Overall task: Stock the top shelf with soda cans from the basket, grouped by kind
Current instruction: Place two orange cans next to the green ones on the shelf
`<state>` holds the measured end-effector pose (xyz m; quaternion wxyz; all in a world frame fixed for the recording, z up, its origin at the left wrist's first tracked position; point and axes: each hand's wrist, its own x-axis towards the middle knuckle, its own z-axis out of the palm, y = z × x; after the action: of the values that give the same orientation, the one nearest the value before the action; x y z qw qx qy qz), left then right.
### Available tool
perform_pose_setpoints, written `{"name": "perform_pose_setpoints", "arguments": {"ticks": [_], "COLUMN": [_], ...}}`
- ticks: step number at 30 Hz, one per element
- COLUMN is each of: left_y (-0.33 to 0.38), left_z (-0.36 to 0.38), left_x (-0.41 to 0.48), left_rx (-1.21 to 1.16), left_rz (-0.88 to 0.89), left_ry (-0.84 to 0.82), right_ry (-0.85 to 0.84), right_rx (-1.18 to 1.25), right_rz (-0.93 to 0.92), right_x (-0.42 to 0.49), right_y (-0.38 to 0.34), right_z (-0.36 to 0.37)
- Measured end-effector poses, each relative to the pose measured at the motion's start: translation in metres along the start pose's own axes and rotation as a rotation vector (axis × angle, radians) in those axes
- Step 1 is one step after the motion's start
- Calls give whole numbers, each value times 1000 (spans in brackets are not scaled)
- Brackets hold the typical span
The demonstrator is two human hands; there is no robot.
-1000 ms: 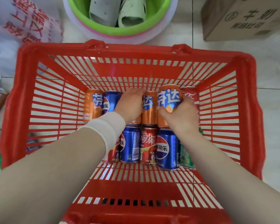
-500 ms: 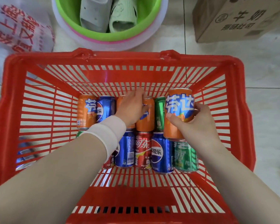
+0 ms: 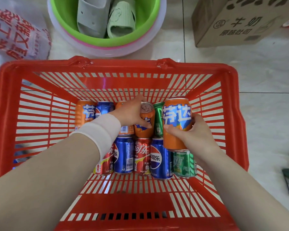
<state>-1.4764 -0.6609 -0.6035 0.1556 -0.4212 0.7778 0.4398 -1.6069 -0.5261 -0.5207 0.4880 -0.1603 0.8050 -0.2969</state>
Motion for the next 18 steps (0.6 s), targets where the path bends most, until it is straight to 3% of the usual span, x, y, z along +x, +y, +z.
{"name": "perform_pose_setpoints", "arguments": {"ticks": [5,11,18], "left_y": [-4,22,91], "left_z": [4,-18,-77], "left_x": [-16,-80,-225], "left_rx": [-63,-447,-859], "left_rz": [81,41,3], "left_ry": [90,346,271], "right_ry": [-34,-37,-112], "right_rx": [88,151,157], "right_rz": [31,29,4], "right_x": [-10,-51,-170], "right_y": [-4,-26,-80], "right_z": [-3,-12,-58]}}
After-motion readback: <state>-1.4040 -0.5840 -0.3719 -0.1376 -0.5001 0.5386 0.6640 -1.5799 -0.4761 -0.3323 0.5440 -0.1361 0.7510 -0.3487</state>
